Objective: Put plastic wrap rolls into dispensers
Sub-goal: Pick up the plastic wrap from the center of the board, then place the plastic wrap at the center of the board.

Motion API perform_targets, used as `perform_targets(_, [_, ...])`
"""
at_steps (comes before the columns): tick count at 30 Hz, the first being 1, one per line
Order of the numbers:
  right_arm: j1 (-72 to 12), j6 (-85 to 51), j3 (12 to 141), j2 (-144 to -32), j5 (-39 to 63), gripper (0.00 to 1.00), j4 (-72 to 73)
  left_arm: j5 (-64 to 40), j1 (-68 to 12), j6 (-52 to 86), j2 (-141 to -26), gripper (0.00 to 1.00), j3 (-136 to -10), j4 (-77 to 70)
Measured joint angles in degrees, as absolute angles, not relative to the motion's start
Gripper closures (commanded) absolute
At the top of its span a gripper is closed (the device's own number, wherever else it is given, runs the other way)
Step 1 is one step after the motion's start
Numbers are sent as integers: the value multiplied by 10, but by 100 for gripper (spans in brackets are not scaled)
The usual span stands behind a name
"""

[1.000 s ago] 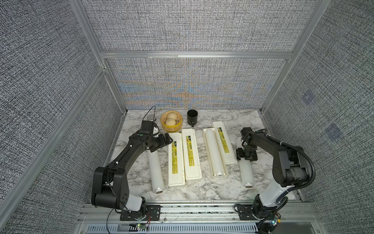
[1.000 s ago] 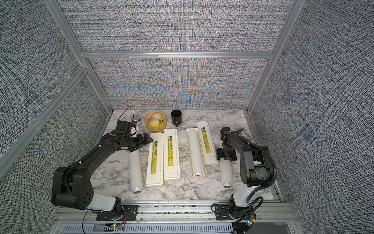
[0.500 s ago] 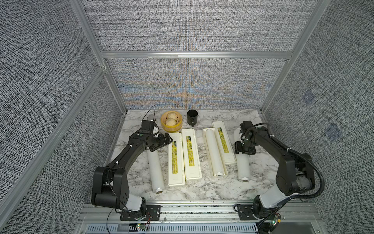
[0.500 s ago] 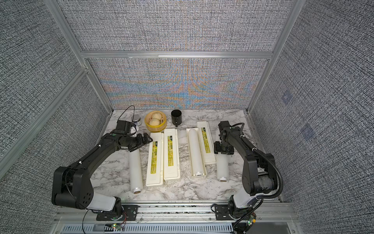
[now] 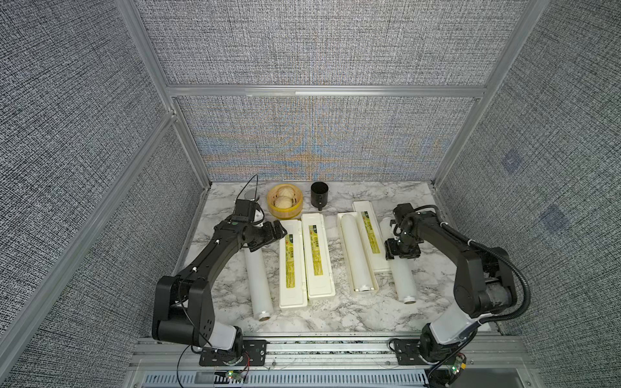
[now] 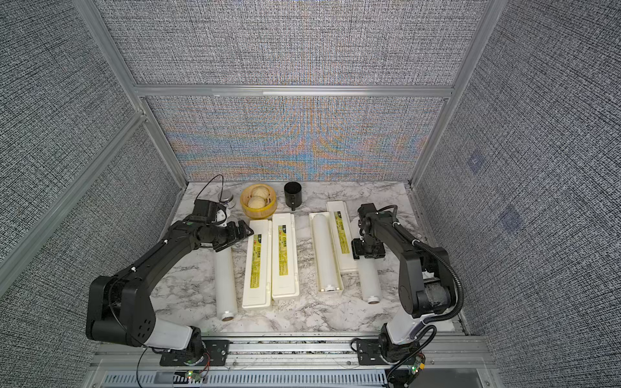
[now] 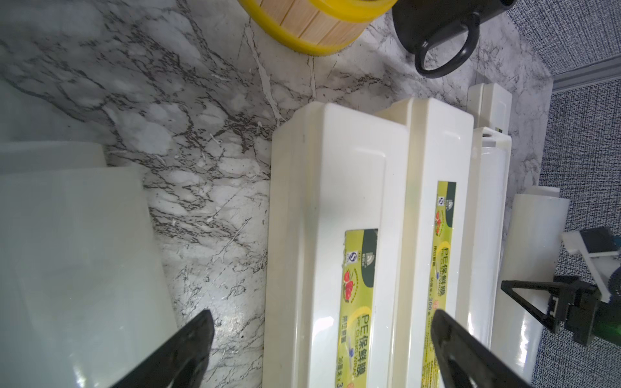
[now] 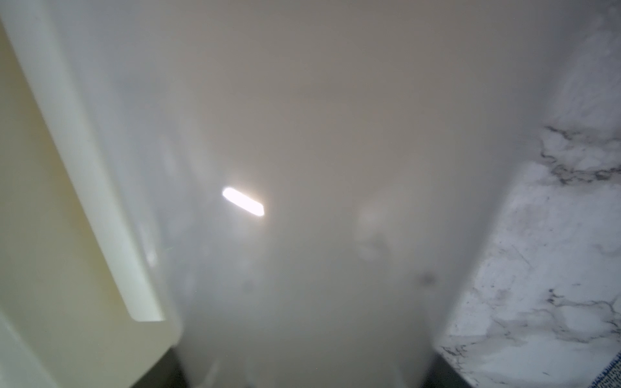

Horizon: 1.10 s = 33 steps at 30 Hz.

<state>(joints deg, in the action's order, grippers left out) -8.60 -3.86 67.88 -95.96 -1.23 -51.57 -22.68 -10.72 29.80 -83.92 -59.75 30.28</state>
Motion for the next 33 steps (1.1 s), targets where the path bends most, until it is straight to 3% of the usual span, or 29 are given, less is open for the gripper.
perform_targets(8, [-108,-53,764,-956,13,54,-545,-226,-107,298,-840,0,-597,303])
perform_targets(21, [-277,-180,916,-1052,166,57,-528,-227,-107,300,-850,0,-597,302])
perform_targets(33, [-318,-256,903,-1113,166,57,-482,-224,-107,293,-848,0,-596,304])
